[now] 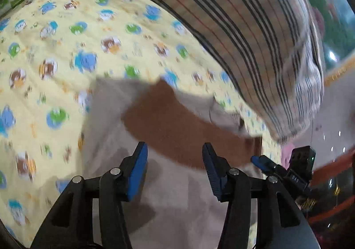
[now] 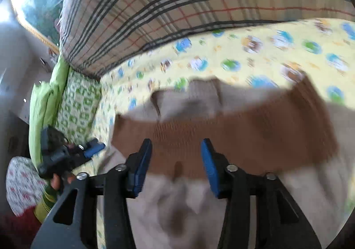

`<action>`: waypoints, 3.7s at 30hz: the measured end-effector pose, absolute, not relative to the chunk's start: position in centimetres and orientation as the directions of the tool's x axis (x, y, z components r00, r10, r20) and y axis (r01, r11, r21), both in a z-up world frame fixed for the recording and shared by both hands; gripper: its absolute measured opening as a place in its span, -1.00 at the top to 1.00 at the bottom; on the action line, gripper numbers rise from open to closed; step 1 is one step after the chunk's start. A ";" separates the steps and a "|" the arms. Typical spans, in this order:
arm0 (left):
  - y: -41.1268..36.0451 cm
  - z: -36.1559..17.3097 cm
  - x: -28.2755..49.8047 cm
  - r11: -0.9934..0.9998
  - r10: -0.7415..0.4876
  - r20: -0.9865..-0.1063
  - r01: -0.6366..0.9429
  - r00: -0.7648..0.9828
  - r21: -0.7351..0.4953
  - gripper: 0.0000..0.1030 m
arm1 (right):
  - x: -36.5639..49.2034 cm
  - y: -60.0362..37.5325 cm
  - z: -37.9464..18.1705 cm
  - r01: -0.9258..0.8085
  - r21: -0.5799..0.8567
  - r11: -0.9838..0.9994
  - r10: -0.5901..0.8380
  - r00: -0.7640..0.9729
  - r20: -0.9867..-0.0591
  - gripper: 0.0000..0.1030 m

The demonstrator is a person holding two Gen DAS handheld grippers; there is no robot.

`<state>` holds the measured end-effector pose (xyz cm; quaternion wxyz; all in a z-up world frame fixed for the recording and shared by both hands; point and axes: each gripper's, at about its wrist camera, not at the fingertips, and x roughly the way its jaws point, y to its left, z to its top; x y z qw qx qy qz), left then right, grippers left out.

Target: Fold small clothes

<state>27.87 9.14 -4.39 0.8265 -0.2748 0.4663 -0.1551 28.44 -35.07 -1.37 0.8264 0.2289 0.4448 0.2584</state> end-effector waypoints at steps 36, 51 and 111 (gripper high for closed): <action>9.1 -9.4 8.7 0.695 -0.562 -0.736 -0.267 0.378 -0.668 -0.56 | 9.3 -34.2 -0.2 -0.008 0.611 0.791 0.524 0.523 -0.672 -0.26; 10.3 -10.3 13.3 0.663 -0.367 -0.643 -0.296 0.672 -0.688 -0.53 | 12.6 -34.2 -0.6 -0.042 0.590 0.806 0.546 0.439 -0.714 -0.26; -24.9 -8.0 21.2 0.596 -0.780 -0.616 0.428 0.108 -0.679 0.70 | 28.9 -43.7 -3.2 -0.237 0.561 0.793 0.607 0.373 -0.701 0.66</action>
